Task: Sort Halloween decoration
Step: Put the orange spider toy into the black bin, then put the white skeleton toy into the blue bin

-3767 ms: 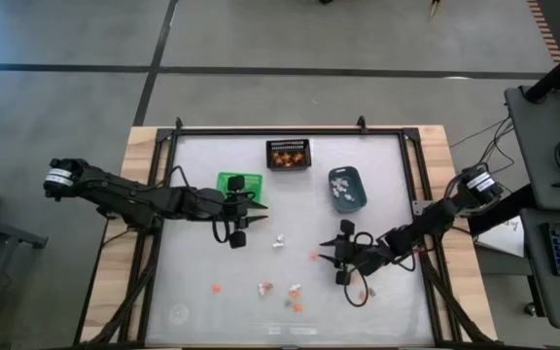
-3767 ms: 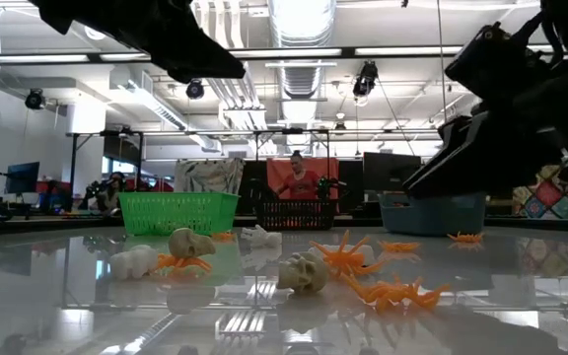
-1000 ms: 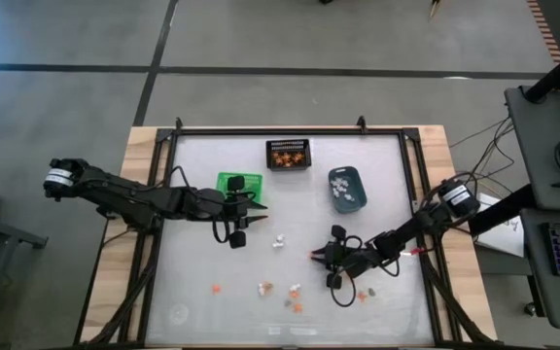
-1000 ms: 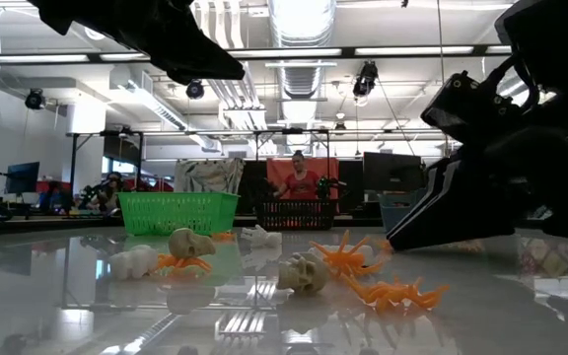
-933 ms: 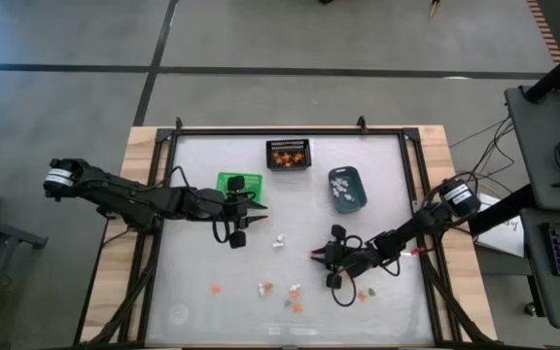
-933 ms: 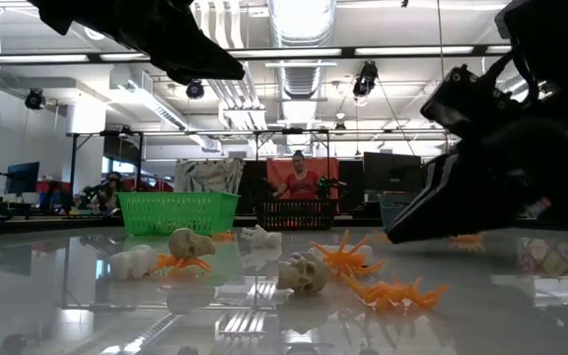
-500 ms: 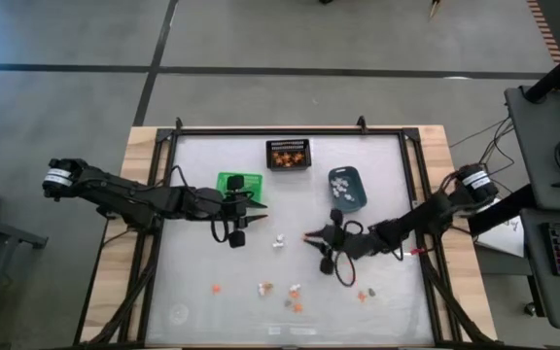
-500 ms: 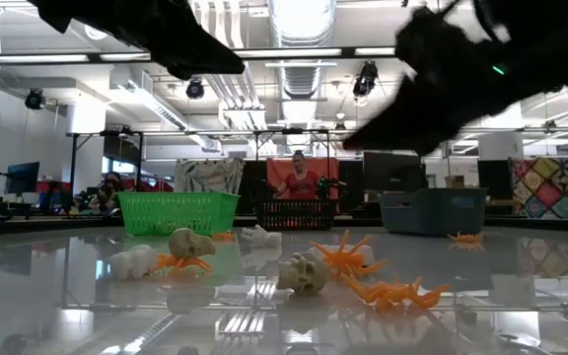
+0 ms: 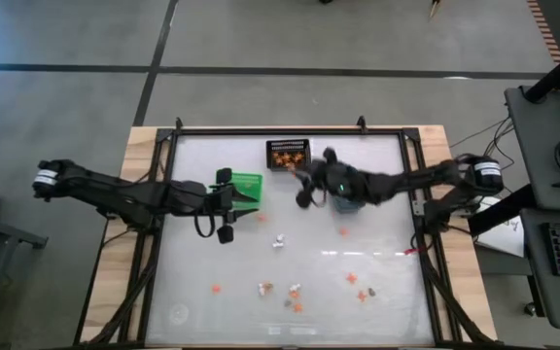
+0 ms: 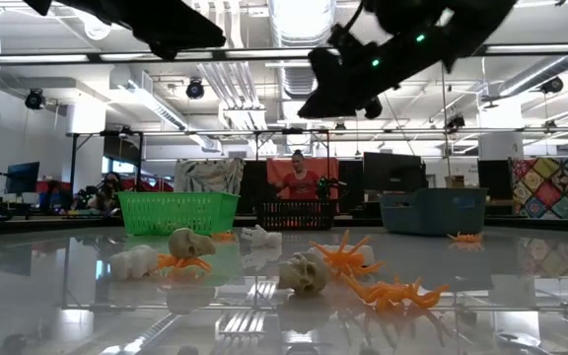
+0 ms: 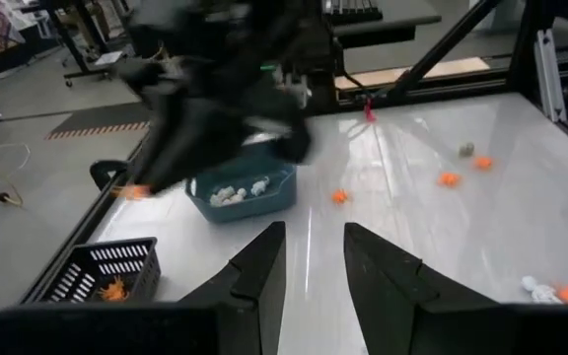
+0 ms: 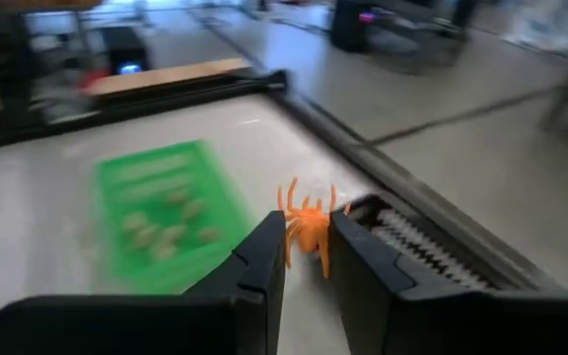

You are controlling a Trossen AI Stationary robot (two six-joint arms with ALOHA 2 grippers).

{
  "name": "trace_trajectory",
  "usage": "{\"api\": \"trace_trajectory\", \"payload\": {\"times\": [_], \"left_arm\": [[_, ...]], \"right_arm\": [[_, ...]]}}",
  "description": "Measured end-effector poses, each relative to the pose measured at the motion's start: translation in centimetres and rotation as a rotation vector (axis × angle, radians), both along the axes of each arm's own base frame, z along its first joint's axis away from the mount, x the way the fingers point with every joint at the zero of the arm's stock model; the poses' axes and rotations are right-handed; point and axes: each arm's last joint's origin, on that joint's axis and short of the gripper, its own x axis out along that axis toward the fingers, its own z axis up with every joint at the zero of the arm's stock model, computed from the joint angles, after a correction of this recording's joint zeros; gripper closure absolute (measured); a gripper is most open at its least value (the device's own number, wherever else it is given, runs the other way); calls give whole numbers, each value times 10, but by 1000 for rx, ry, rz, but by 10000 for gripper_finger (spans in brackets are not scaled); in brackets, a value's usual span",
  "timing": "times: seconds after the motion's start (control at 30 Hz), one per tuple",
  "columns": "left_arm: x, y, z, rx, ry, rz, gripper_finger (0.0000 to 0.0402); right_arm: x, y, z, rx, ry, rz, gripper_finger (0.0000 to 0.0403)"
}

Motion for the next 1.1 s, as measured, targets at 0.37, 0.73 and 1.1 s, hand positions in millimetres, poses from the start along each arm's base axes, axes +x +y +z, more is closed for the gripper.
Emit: {"api": "trace_trajectory", "payload": {"times": [0.37,0.73,1.1], "left_arm": [[-5,1,2,0,4,0,313],[-4,1,2,0,7,0,313],[-7,0,-5,-68,68,24,313]], "right_arm": [[23,-88,-31,197,25,-218,335],[49,-105,-49,327,195,-250,288],[42,-102,-12,294,201,-191,234]]}}
